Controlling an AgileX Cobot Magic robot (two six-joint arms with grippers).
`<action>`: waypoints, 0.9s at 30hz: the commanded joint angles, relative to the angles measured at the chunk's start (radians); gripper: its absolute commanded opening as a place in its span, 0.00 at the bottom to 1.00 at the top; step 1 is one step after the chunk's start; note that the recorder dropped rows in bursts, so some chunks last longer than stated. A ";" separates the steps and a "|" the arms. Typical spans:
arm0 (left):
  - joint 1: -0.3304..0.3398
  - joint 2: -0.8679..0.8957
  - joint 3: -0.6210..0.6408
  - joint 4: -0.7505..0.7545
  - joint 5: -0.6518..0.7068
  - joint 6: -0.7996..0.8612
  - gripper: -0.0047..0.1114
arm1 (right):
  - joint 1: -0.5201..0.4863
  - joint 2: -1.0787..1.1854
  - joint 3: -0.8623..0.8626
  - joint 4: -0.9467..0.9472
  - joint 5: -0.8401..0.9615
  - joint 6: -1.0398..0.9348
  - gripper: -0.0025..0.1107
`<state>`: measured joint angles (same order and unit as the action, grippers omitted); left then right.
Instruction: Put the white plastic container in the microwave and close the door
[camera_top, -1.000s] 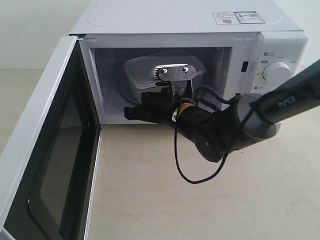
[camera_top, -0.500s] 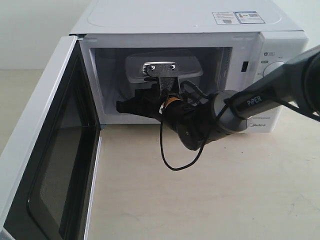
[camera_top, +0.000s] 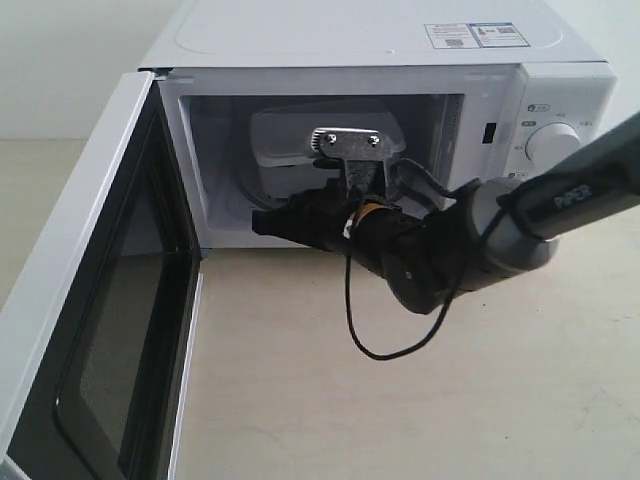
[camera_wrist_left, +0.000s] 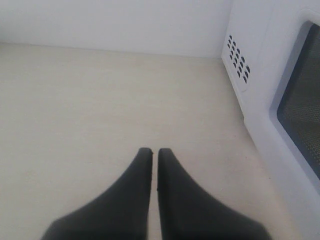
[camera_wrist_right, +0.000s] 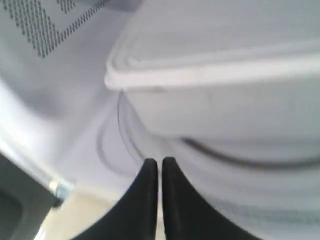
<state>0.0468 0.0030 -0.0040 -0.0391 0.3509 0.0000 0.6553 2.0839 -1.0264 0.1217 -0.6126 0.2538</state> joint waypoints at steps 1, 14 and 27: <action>0.002 -0.003 0.004 -0.002 -0.007 -0.007 0.08 | 0.014 -0.129 0.158 -0.011 -0.015 0.028 0.02; 0.002 -0.003 0.004 -0.002 -0.007 -0.007 0.08 | 0.043 -0.707 0.649 0.004 0.170 0.026 0.02; 0.002 -0.003 0.004 -0.002 -0.007 -0.007 0.08 | 0.043 -1.063 0.855 0.004 0.321 0.034 0.02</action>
<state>0.0468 0.0030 -0.0040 -0.0391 0.3509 0.0000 0.6983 1.0801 -0.1853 0.1218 -0.3506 0.2904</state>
